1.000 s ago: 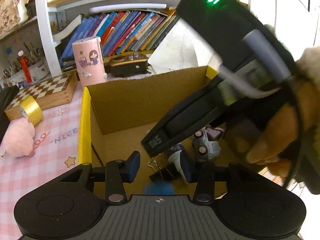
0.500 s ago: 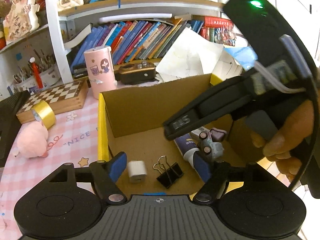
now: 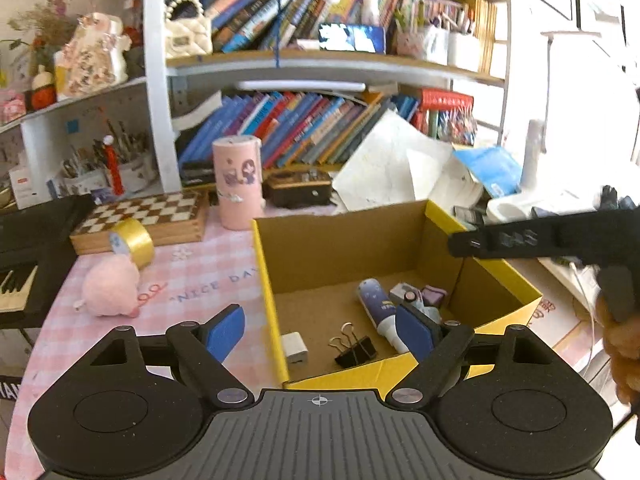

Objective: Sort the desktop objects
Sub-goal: 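Lift both open tools out of the box and move back toward the plush toy and tape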

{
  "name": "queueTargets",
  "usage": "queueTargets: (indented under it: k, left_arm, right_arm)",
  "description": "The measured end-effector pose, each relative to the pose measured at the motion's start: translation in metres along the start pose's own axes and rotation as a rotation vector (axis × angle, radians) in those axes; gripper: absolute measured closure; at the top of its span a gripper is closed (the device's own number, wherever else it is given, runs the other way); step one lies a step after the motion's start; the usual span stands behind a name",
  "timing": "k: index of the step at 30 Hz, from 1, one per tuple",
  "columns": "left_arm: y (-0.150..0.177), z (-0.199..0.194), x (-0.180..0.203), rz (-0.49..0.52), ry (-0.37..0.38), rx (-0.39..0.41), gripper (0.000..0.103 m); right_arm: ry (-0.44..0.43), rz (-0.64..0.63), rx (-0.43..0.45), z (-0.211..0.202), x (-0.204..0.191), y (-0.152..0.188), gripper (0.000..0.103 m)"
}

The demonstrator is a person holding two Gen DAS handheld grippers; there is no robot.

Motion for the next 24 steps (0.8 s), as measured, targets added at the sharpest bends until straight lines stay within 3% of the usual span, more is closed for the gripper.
queueTargets:
  k: [4,10,24]
  left_arm:
    - [0.005,-0.013,-0.006,0.001,0.006,0.022,0.017]
    - [0.019,-0.022,-0.019,-0.005,0.033,0.009,0.017]
    - [0.062,-0.049,-0.052,0.020,0.087,-0.087,0.016]
  right_arm:
    - [0.080,0.024,0.067,-0.027,0.000,0.019,0.063]
    - [0.163,0.078,0.097,-0.051,-0.010,0.053,0.061]
    - [0.227,0.115,0.011,-0.074,-0.065,0.114,0.061]
Point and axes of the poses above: each gripper's, at about its wrist camera, not at the fingertips, and z roughly the way its jaws point, x to its right, y to its underside, the point moved 1 cm from there along z, roughly the way its jaws point, and after that the axes turned 4 degrees about -x, right-handed, at the moved point
